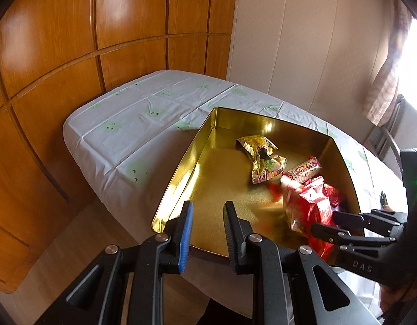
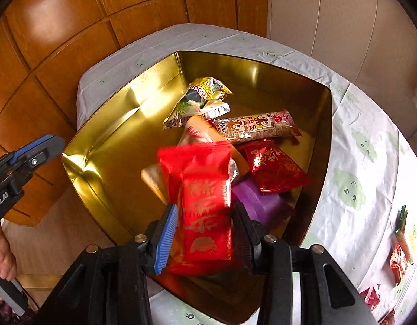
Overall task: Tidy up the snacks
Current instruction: 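Open the right gripper to drop the red packet into the tin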
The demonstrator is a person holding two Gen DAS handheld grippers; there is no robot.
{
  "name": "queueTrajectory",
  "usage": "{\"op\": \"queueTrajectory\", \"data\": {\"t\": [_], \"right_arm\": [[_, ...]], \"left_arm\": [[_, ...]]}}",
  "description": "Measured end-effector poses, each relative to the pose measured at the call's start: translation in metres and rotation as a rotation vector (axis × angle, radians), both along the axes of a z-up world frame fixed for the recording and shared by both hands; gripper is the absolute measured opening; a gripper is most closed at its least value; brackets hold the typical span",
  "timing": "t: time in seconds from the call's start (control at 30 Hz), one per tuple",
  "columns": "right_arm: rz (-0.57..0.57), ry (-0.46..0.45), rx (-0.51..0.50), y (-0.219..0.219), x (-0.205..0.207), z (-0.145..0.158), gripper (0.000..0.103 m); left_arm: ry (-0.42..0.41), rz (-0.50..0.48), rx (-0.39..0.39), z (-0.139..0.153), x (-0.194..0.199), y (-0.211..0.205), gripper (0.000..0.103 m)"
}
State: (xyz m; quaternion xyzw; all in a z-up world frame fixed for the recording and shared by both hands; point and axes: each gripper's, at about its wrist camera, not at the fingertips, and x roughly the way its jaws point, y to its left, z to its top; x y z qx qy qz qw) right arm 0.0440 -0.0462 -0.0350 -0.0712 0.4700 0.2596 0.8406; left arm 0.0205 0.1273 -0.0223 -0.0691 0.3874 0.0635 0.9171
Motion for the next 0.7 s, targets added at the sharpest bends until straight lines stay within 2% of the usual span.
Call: {"op": "queueTrajectory", "data": {"t": [0.37,0.7], "right_arm": [[-0.037,-0.071,0.017,-0.011,-0.017,0.015,0.044],[-0.101,-0.138,0.037,-0.041,-0.032,0.033,0.044]], "left_arm": [[-0.009,-0.02,0.011,0.004,-0.002,-0.008,0.023],[-0.024,-0.044,0.024,0.011,-0.005,-0.016,0.023]]}}
